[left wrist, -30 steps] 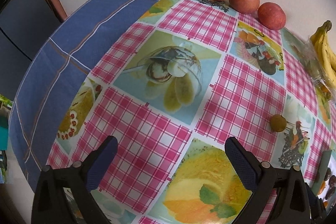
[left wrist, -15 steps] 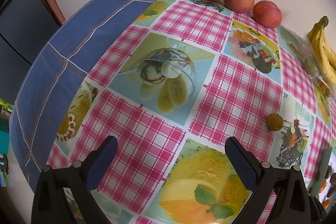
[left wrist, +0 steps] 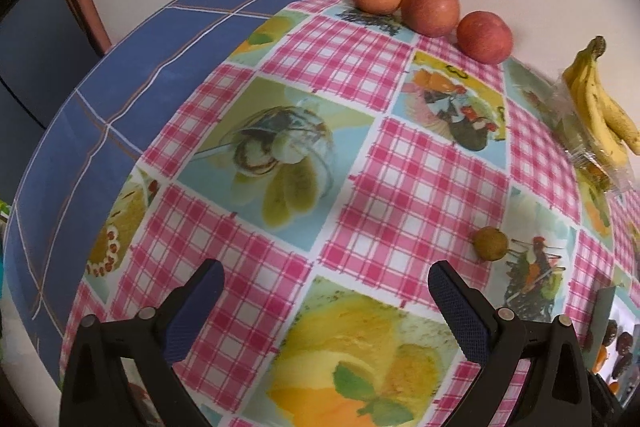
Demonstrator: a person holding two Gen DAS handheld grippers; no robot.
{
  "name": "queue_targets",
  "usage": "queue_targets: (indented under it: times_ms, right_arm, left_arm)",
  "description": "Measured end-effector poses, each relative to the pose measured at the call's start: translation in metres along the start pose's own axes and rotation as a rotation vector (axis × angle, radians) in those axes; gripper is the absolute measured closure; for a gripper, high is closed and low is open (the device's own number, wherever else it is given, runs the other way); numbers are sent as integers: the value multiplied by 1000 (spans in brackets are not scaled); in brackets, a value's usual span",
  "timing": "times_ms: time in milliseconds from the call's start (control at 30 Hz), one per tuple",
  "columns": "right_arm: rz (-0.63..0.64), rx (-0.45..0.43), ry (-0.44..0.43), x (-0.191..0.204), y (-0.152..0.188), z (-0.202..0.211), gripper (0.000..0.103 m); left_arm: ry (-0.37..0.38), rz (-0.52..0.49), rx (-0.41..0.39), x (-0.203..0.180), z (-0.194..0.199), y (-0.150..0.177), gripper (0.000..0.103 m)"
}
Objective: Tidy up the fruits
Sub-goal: 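Grasp another orange with the right tool while the left tool approaches a small brown fruit, then close the left tool on the small brown fruit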
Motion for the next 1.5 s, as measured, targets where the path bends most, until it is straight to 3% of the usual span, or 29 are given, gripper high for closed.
queue_targets:
  times_ms: [267, 433, 533, 633, 767, 933, 1300, 1500]
  right_arm:
    - [-83, -28, 32, -42, -10, 11, 63]
    - [-134, -40, 38, -65, -14, 19, 63]
    - [-145, -46, 42, -72, -16, 22, 63]
    - [-144, -45, 44, -75, -16, 22, 63]
    - [-136, -44, 42, -73, -17, 22, 63]
    - [-133, -41, 43, -74, -17, 20, 63]
    - [-116, -36, 42, -67, -15, 19, 63]
    - [-104, -39, 38, -64, -15, 21, 63]
  left_arm:
    - [57, 11, -42, -11, 3, -6, 0]
    - [170, 66, -15, -22, 0, -7, 0]
    - [168, 38, -25, -31, -3, -10, 3]
    - [203, 25, -21, -41, -6, -12, 18]
    - [239, -7, -20, -57, -7, -13, 26]
    - [280, -52, -13, -78, -11, -8, 51]
    - [281, -61, -17, -86, -17, -3, 77]
    - [280, -57, -10, -85, -14, -4, 78]
Point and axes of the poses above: each gripper's, at about its wrist camera, not at the fingertips, and z roughly against the way its jaws point, x to its left, y to its underside, the point moved 4 cm from there along -z, roughly the way its jaws point, and after that the axes turned 5 degrees about -x, right-handed, at the moved point
